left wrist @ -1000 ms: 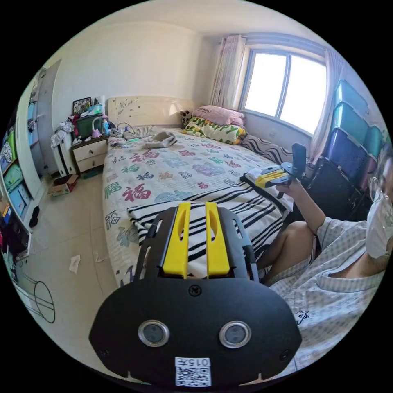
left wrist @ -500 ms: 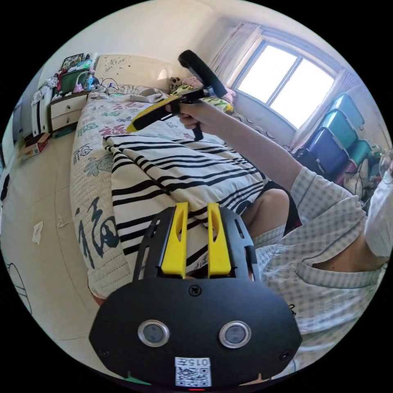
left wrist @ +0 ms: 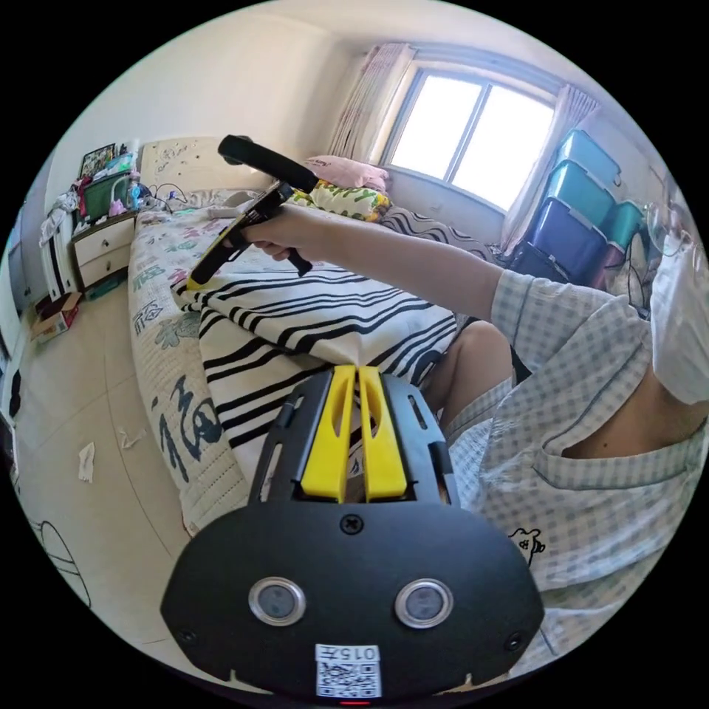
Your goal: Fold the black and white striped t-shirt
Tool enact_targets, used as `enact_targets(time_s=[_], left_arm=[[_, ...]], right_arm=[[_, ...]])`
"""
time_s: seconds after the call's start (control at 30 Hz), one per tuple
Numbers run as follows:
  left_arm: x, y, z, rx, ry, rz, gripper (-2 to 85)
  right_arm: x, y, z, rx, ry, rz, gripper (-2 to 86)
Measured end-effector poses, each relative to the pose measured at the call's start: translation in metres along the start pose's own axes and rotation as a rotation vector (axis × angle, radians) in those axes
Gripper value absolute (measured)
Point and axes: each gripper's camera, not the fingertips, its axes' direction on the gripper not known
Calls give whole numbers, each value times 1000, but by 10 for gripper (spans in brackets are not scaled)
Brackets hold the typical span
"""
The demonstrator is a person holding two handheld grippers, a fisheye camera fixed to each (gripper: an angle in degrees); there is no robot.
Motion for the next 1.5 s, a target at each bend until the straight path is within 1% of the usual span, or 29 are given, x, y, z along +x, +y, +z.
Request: enact_targets(time_s=[0.07,0.1,0.17,0.23,0.27,0.3,0.37,0.43,0.5,0.6,0.67,0.77,0.83,0.87,0.93,1.0,1.1,1.17,1.23,1.3,1.4,1.5], left_arm=[[-11,-3,14,-103,1,-42,25],[-18,-5,23,-154,14,-68,41],[-22,-8,24,-167,35,-73,55],[-23,-6,0,-58,9,-91,66],[-24,-5,-8,-20,-4,-99,67],[-26,-4,-21,46,-29,-112,69],[-32,-4,-34,100,-78,-136,70],[-43,-9,-39,118,-127,-191,71],[-52,-16,-40,169,-124,-242,74],[-64,-29,-38,265,-65,-314,80],[-67,-40,-33,271,-72,-337,85],[-71,-58,-22,257,-147,-361,97],[-77,-78,-10,219,-219,-386,109],[-79,-83,-7,214,-239,-396,111],[-84,-94,6,226,-341,-424,112],[-89,-101,15,227,-398,-452,112],[-98,-120,31,206,-389,-454,119],[-102,-126,46,193,-401,-436,124],[-114,-134,73,76,-377,-445,131],[-117,-141,82,10,-370,-432,133],[-115,-146,93,-23,-370,-407,133],[-121,-153,115,-131,-377,-432,135]], right_arm=[[3,-1,9,-49,-4,7,50],[9,3,4,-28,-50,23,62],[20,21,-19,62,-136,38,71],[36,63,-59,170,-179,32,80],[40,75,-69,186,-163,34,81],[50,103,-87,205,-103,56,82],[64,145,-110,209,6,107,82],[83,197,-135,189,134,218,82],[98,232,-149,191,174,319,82],[118,276,-159,176,169,436,87],[128,293,-159,150,185,494,94],[140,311,-148,85,202,542,101],[151,316,-133,-3,178,582,112],[152,317,-130,-5,175,591,113],[154,320,-130,39,191,620,110],[156,317,-128,33,206,622,105],[154,302,-115,-52,219,552,124],[149,292,-111,-104,268,519,129],[144,284,-107,-148,298,489,116],[146,282,-106,-153,240,473,86],[162,288,-112,-145,158,513,84],[178,299,-120,-116,59,574,86]])
